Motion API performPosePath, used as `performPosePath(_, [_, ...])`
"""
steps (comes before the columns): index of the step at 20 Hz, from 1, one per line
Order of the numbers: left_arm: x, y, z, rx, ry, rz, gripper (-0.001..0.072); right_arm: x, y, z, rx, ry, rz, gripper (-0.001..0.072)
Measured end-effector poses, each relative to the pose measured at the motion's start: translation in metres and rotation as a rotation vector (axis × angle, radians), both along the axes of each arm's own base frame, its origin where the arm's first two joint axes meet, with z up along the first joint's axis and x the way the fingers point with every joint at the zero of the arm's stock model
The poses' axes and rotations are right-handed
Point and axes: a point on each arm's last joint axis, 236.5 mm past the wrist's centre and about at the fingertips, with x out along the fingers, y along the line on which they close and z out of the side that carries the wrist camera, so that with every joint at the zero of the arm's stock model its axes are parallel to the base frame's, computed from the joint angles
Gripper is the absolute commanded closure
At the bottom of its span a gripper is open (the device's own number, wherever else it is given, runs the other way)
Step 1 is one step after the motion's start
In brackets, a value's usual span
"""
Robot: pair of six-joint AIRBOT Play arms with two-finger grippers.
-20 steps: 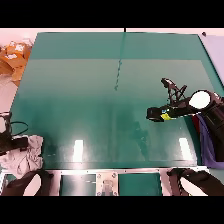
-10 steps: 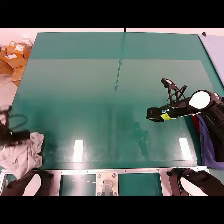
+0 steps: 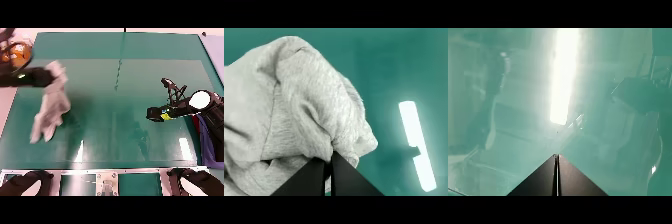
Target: Fold the shirts.
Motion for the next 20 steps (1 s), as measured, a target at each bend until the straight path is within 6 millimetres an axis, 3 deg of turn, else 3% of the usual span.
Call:
performPosePath(3, [-0.005,-0.095,-0.013,-0.082,0.02,-0.219,0.0686,0.0,0.0,0.0,0.001,-0.001,-0.001,0.0701])
performPosePath(4, [-0.01,-0.12,-0.025,-0.094,0.05,-0.276,0.0491,0.0,0.0,0.0,0.001,-0.001,-0.001,0.0702])
performPosePath(5, [-0.017,-0.142,-0.04,-0.1,0.087,-0.328,0.0118,0.001,0.0,0.0,0.001,-0.002,-0.001,0.0701])
performPosePath(6, [-0.022,-0.158,-0.053,-0.104,0.122,-0.366,0.0005,0.001,0.0,0.0,0.001,-0.002,-0.001,0.0701])
performPosePath(9, [-0.024,-0.173,-0.075,-0.107,0.188,-0.393,0.0008,0.0,0.0,0.0,0.001,-0.001,-0.001,0.0701])
performPosePath(11, [-0.007,-0.155,-0.073,-0.1,0.198,-0.359,0.0008,0.0,0.002,0.001,0.008,0.002,-0.001,0.0701])
performPosePath(14, [0.026,-0.095,-0.068,-0.073,0.224,-0.255,0.0008,0.0,0.004,0.002,0.019,0.002,-0.004,0.067])
performPosePath(16, [0.043,-0.043,-0.078,-0.054,0.271,-0.155,0.0008,0.008,0.004,0.003,0.024,-0.027,-0.018,0.0418])
performPosePath(18, [0.052,0.001,-0.093,-0.058,0.322,-0.058,0.0008,0.021,0.001,0.002,0.032,-0.056,-0.056,0.0418])
performPosePath(19, [0.056,0.023,-0.105,-0.058,0.349,-0.006,0.0008,0.029,-0.005,-0.001,0.033,-0.06,-0.094,0.0348])
performPosePath(20, [0.059,0.042,-0.116,-0.065,0.363,0.047,0.0008,0.037,-0.013,-0.006,0.037,-0.053,-0.14,0.0175])
